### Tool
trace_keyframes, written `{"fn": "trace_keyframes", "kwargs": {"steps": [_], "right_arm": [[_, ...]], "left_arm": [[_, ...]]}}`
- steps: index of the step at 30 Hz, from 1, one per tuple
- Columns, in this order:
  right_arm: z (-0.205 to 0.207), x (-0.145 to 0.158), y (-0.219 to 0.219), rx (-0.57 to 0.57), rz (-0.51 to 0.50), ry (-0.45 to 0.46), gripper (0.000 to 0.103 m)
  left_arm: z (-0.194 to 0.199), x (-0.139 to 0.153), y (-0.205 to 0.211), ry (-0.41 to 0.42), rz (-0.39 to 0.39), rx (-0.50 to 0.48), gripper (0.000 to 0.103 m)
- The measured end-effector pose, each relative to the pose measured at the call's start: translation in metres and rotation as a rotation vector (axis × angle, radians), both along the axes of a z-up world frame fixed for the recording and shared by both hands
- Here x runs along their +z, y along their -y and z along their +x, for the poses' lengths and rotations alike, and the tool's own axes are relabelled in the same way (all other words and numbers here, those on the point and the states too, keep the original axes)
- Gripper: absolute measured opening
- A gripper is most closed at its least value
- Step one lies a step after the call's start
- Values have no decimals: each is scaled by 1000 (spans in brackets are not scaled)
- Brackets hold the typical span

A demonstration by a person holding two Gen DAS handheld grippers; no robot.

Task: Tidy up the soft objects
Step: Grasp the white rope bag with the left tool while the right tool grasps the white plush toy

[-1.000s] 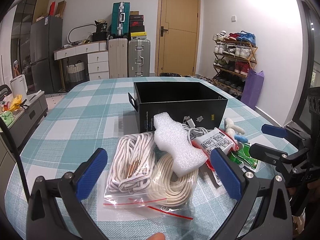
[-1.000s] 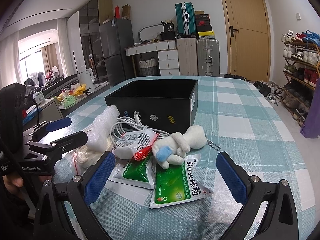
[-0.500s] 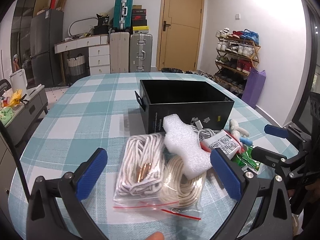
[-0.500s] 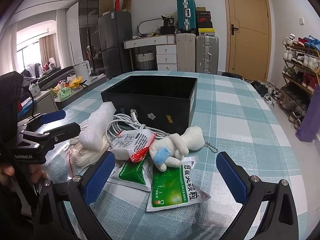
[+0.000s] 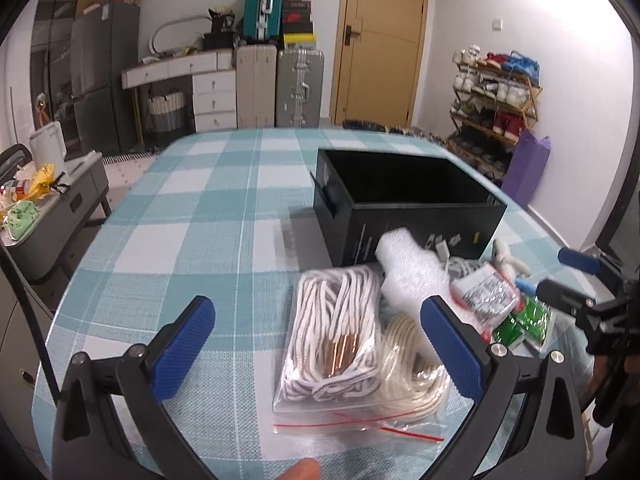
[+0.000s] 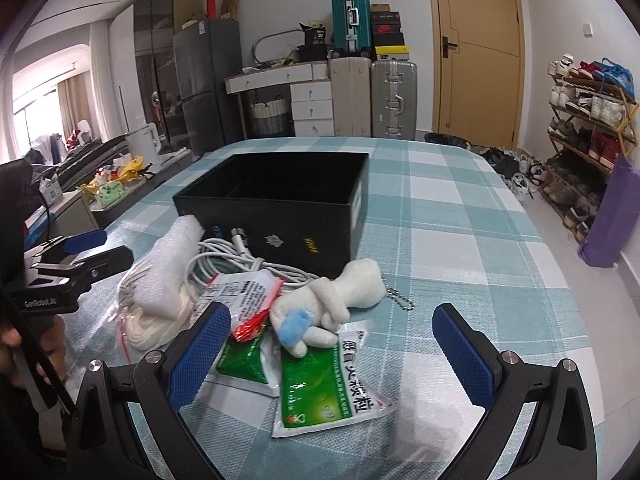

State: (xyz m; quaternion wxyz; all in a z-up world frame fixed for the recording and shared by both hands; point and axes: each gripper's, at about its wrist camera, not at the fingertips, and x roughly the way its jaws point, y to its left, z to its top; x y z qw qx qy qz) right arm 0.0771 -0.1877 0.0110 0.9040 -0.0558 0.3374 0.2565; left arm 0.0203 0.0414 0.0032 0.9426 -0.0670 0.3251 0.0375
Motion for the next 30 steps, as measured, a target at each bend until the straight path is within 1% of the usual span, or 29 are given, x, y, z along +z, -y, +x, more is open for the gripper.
{"fn": "trace_keyframes", "kwargs": {"steps": [3, 6, 7, 10, 14, 18, 21, 22, 25, 27, 28, 29, 30], "right_arm": [[8, -3, -1, -16, -13, -33, 103], [17, -6, 0, -27, -2, -61, 103], [20, -7, 0, -31, 8, -73, 103], [30, -9, 4, -53, 41, -108, 102], [40, -11, 3, -67, 40, -131, 102], [50, -15, 2, -53, 79, -187, 97], [56, -20, 1, -62, 78, -211, 90], [59, -22, 0, -59, 85, -229, 89], [63, -25, -1, -55, 101, -255, 87], [64, -26, -2, -52, 103, -259, 86], [65, -27, -3, -51, 105, -266, 84], [64, -28, -3, -46, 114, -274, 83], [65, -29, -3, -43, 124, -280, 82]], "left_arm": [[4, -4, -5, -19, -30, 5, 103], [8, -7, -9, -40, -42, 12, 103], [9, -9, -9, -44, -39, 10, 103], [13, -12, -7, -68, 1, 13, 103], [19, -15, -4, -97, 8, -2, 103], [25, -19, -4, -129, 4, -13, 103], [27, -22, -5, -150, -9, -13, 101], [28, -22, -6, -153, -16, -14, 101], [28, -24, -6, -156, -36, -22, 91], [28, -25, -7, -161, -49, -24, 81], [28, -26, -7, -163, -54, -24, 79], [28, -26, -8, -165, -62, -28, 74], [28, -27, -9, -165, -73, -35, 65]]}}
